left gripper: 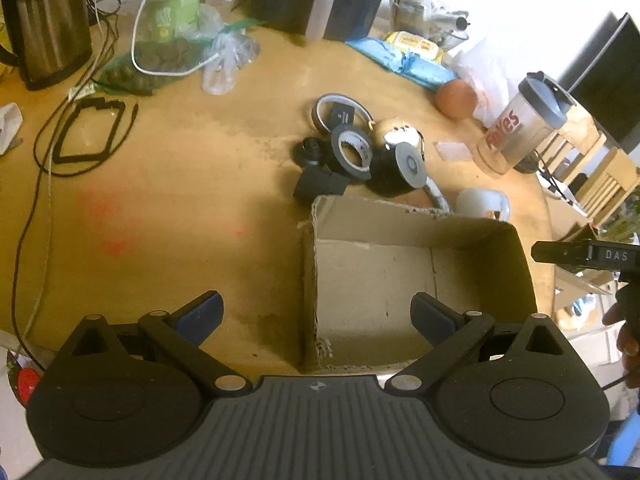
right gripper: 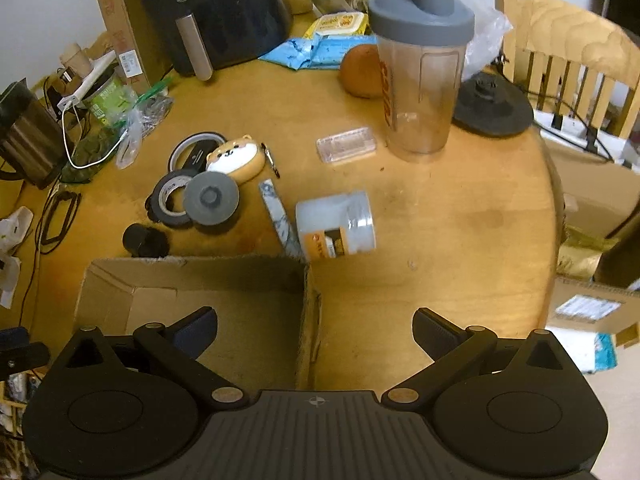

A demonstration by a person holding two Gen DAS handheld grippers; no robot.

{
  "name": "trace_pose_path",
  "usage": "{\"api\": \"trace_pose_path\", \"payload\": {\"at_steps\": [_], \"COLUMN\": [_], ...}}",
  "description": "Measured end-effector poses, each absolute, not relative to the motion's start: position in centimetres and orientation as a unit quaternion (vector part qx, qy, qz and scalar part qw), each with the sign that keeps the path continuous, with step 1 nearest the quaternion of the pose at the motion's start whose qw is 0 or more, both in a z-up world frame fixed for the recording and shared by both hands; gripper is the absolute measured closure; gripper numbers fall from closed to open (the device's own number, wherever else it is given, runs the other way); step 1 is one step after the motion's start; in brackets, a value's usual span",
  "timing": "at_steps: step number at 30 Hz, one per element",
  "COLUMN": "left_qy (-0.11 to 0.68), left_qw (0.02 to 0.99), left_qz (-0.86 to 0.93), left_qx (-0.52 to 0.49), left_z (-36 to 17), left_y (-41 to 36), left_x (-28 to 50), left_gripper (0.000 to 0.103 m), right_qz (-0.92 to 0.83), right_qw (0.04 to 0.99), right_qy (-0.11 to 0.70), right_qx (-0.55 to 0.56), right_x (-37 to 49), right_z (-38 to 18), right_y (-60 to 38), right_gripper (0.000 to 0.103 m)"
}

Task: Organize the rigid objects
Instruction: 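Move the right tool toward the white jar with orange label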

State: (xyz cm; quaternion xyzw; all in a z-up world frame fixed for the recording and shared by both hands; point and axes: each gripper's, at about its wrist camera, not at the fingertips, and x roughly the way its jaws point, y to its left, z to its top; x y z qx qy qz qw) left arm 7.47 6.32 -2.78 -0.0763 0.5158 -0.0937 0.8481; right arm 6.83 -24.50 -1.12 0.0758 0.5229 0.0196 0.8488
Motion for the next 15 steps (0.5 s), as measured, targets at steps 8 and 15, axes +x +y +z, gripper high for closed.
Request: {"api": "trace_pose_path", "payload": {"at_steps": [8,15], "left_qy": [0.504,0.481], "left_qw": [0.861,0.876], "left_qz": [-0.04,0.014], "left_qx": [-0.059,-0.03], "left_z": [-1.9,-1.0], "left_y": [6.5,5.4], "left_x": [8.4,8.7], "left_gripper": [0.001,0.001], "right_qz": [0.021,0.034], "right_qw": [0.86,0.863], "right_qy": [0.508,0.504], "right_qx": [0.052,0.024], "right_x": [9.8,13.8], "right_z": [-1.3,-2.6], "right_y": [-25.4,-26.0], "right_gripper": [0.0,0.0]}}
